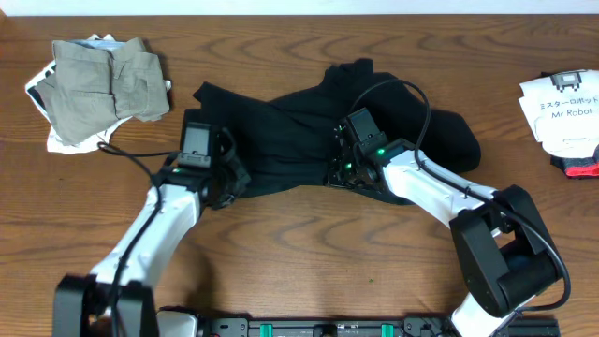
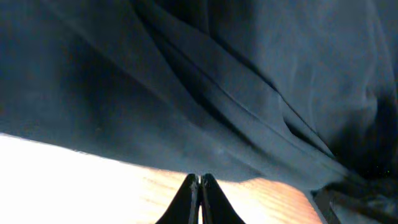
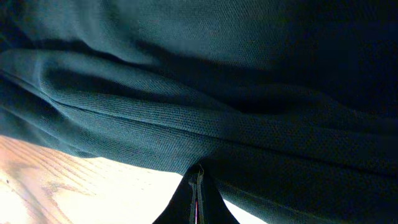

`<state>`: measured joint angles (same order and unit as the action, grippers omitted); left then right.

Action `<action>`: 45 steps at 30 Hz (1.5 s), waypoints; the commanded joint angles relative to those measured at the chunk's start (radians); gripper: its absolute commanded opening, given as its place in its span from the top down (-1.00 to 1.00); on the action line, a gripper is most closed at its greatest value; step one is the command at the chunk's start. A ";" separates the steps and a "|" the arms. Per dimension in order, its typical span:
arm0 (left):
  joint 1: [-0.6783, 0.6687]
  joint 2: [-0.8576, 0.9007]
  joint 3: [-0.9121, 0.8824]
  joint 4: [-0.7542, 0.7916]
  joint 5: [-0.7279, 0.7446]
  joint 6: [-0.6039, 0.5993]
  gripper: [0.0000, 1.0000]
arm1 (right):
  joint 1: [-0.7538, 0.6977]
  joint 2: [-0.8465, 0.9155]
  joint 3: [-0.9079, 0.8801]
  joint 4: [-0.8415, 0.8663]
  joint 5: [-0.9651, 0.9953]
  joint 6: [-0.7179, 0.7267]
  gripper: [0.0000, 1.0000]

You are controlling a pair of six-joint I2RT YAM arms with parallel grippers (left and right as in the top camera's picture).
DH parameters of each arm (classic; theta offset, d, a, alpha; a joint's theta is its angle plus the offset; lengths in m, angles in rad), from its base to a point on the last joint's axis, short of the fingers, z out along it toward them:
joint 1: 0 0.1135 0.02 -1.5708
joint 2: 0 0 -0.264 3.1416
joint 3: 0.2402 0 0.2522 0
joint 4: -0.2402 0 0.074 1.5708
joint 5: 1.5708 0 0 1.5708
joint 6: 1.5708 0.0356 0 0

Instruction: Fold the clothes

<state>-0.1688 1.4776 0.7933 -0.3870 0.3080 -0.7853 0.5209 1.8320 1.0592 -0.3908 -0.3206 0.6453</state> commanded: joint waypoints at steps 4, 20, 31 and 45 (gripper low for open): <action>-0.001 0.142 0.003 0.091 0.049 -0.085 0.88 | 0.001 0.001 0.003 0.010 -0.001 0.016 0.95; -0.001 0.200 0.003 0.305 0.039 -0.111 0.88 | 0.002 0.001 0.003 0.000 -0.002 0.016 0.97; -0.001 0.245 0.003 0.398 -0.092 -0.106 0.88 | 0.004 0.001 0.003 -0.011 -0.002 0.014 0.97; 0.022 0.323 0.003 0.605 -0.176 0.003 0.88 | 0.002 -0.002 0.003 -0.016 0.018 -0.063 0.97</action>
<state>-0.1642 1.8107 0.7933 0.2218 0.1711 -0.8440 0.5209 1.8320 1.0592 -0.4007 -0.3199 0.6178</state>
